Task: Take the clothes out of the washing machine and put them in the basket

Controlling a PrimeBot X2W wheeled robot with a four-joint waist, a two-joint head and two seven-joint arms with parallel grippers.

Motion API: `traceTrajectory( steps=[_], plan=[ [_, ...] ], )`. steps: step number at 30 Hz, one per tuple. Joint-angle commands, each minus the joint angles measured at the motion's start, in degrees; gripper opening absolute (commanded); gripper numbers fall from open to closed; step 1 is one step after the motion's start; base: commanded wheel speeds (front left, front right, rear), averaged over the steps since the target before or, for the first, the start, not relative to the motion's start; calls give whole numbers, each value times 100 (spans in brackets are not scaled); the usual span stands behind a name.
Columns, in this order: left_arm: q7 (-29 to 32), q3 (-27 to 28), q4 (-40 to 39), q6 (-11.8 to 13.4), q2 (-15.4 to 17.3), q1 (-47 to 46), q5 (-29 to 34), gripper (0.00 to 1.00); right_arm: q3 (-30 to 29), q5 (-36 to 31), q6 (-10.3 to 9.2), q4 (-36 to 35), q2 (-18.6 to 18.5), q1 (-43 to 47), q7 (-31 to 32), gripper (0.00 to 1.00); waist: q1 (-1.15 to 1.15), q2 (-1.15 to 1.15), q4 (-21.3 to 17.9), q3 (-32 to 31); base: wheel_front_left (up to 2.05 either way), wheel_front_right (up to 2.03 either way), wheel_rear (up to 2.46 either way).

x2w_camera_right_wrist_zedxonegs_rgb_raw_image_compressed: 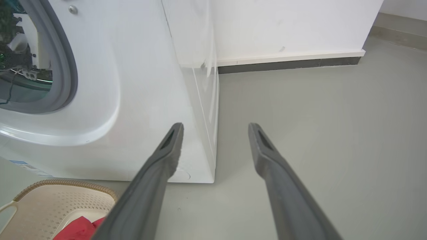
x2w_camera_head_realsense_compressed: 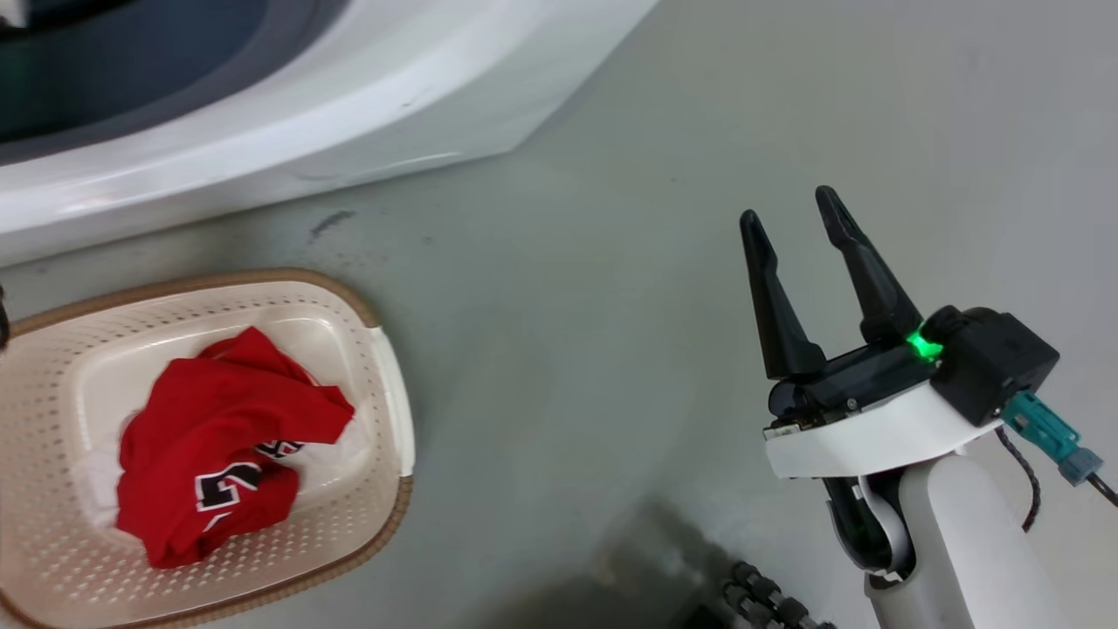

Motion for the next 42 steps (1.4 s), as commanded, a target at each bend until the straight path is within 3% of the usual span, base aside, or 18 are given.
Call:
traceTrajectory(
  steps=[1, 13, 14, 15, 16, 20, 27, 35, 42],
  plan=[
    [212, -40, 65, -31, 159, -152, 8, 100, 47, 44, -2, 41, 14, -96, -51, 100, -1, 0, -241, 238, 0, 0, 0],
    [2437, -280, 159, -59, 883, -834, -36, 100, 361, 397, -3, 154, 14, -169, -100, 100, -1, 0, -559, 536, 0, 0, 0],
    [2607, -275, 156, -46, 913, -818, -50, 78, 378, 405, -3, 147, 14, -166, -101, 100, -1, 0, -570, 538, 0, 0, 0],
    [2686, -263, 102, -32, 934, -811, -76, 33, 390, 419, -3, 144, 14, -166, -101, 100, -1, 0, -577, 544, 0, 0, 0],
    [2688, -264, -13, 17, 967, -803, -62, 0, 395, 434, -3, 138, 14, -172, -101, 100, -1, 0, -578, 552, 0, 0, 0],
    [2609, -269, -458, 161, 973, -676, -71, 0, 405, 450, -2, 140, 13, -190, -100, 100, -1, 0, -570, 546, 0, 0, 0],
    [1936, -194, -1262, 450, 980, -204, -183, 0, 435, 446, -3, 193, 13, -236, -97, 100, -1, 0, -521, 427, 0, 0, 0],
    [454, -87, -1779, 633, 770, 562, -376, 0, 306, 311, -2, 372, 12, -156, -97, 100, -1, 0, -318, -138, 0, 0, 0],
    [-1238, -31, -1614, 707, 250, 1562, -691, 0, 177, 71, -3, 691, 7, 166, -97, 100, -1, 0, 44, -1274, 0, 0, 0]
  ],
)
